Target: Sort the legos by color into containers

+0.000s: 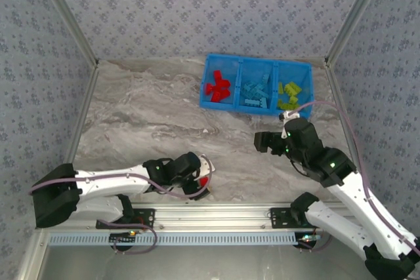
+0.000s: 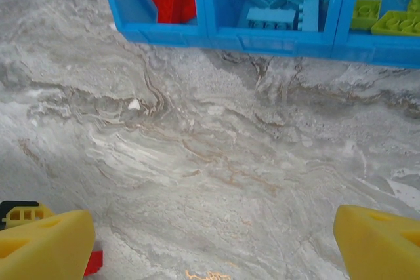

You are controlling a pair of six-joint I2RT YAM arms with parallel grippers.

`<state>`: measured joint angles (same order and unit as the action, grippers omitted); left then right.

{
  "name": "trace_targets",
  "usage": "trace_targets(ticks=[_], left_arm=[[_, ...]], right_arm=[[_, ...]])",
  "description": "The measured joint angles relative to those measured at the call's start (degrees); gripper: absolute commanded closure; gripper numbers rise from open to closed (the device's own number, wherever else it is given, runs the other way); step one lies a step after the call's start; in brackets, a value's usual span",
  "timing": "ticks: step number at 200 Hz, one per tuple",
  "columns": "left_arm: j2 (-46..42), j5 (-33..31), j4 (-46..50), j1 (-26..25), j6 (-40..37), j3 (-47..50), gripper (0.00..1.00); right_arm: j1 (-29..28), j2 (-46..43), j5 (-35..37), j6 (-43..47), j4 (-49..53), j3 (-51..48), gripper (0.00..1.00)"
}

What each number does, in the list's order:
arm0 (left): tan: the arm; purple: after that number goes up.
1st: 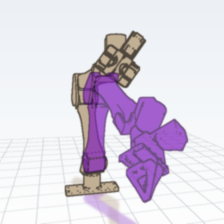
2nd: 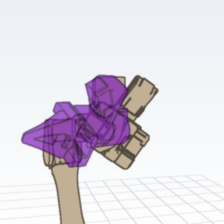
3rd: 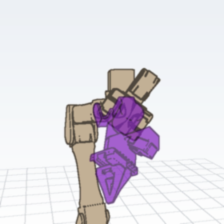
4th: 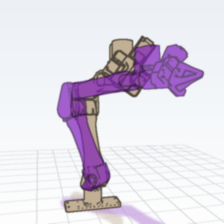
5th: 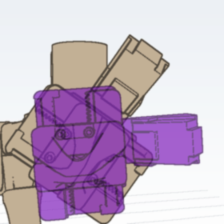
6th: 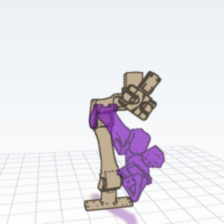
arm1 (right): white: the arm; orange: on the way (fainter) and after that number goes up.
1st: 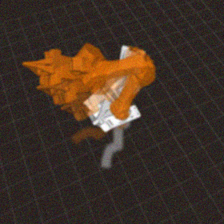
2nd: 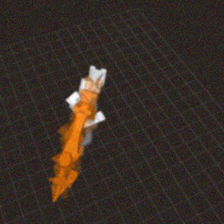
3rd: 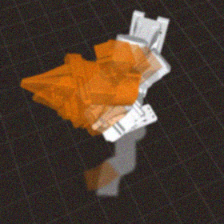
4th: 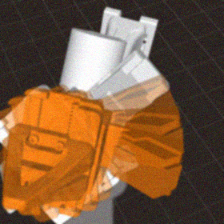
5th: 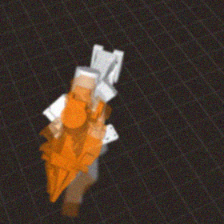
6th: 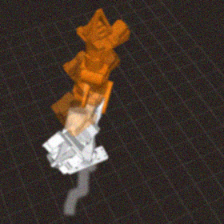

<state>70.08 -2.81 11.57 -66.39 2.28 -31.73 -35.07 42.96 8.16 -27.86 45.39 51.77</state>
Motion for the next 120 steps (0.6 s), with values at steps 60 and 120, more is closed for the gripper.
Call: trace_targets(ticks=[60, 120], left_arm=[[8.55, 0.81, -3.19, 0.46, 3.82, -0.42, 0.55], [12.11, 1.97, -4.55, 1.14, 5.29, -3.02, 0.83]], right_arm=[[0.0, 2.84, -1.16, -0.7, -0.13, 0.02, 0.03], [-0.09, 2.84, -3.39, -1.73, -0.04, 0.02, 0.02]])
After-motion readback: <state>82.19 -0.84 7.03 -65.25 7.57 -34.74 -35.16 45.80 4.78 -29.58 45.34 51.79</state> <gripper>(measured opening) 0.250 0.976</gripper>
